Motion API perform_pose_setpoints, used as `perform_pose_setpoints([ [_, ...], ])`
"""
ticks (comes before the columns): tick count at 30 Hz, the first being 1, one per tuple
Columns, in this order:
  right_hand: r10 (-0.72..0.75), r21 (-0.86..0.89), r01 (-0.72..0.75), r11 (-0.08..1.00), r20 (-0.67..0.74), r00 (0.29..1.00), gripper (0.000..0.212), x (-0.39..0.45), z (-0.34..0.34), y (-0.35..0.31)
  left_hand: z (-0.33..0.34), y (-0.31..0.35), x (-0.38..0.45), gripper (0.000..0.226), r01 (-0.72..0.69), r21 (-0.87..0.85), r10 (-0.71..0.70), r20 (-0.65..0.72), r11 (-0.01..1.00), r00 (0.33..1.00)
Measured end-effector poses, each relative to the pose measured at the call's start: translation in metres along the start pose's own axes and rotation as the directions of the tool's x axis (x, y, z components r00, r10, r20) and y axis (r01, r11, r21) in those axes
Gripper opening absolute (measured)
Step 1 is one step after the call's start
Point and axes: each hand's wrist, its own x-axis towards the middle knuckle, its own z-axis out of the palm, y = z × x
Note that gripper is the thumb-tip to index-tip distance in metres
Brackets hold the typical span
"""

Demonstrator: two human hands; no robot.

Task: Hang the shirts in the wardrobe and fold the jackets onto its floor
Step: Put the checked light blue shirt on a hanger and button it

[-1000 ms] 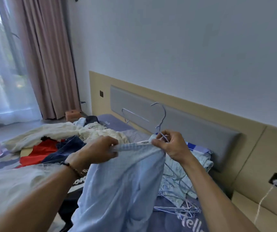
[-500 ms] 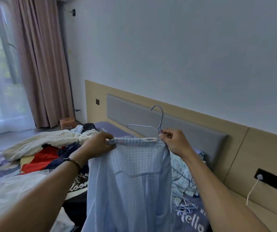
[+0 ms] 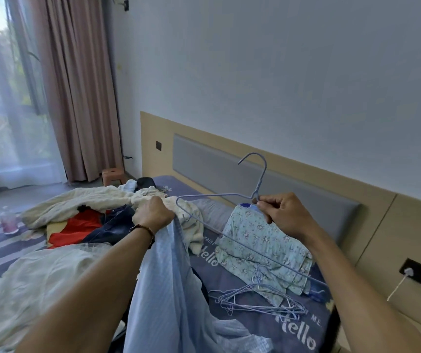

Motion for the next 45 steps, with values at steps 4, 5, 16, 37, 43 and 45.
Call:
perform_pose_setpoints([
  [4, 0.027, -0.003, -0.027, 1.000, 0.071, 0.997, 0.021, -0.001, -0.001, 0.005, 0.002, -0.014, 0.011, 0.009, 0.106, -0.208, -0.099, 0.044, 0.972, 0.994],
  [5, 0.031, -0.005, -0.031, 1.000, 0.082, 0.996, 0.018, -0.001, 0.000, 0.006, 0.005, -0.018, 0.013, 0.012, 0.124, -0.231, -0.115, 0.051, 0.965, 0.992],
  [16, -0.014, -0.181, 0.031, 0.983, 0.095, 0.995, 0.023, 0.013, 0.057, 0.009, 0.003, 0.048, -0.012, 0.019, -0.542, -0.129, 0.544, -0.023, 0.830, 0.839],
  [37, 0.024, -0.023, -0.032, 0.999, -0.268, 0.963, 0.019, 0.001, 0.058, 0.002, -0.036, 0.078, -0.027, 0.026, -0.725, 0.412, 0.825, -0.146, 0.552, 0.545],
  [43, -0.004, -0.407, -0.101, 0.908, -0.249, 0.969, 0.038, 0.004, 0.040, -0.004, -0.029, 0.072, -0.022, 0.025, -0.660, 0.226, 0.691, -0.104, 0.716, 0.715],
  [45, -0.067, -0.336, -0.021, 0.942, -0.250, 0.966, 0.023, 0.002, 0.052, -0.005, -0.020, 0.081, -0.028, 0.025, -0.769, 0.080, 0.773, -0.086, 0.634, 0.629],
])
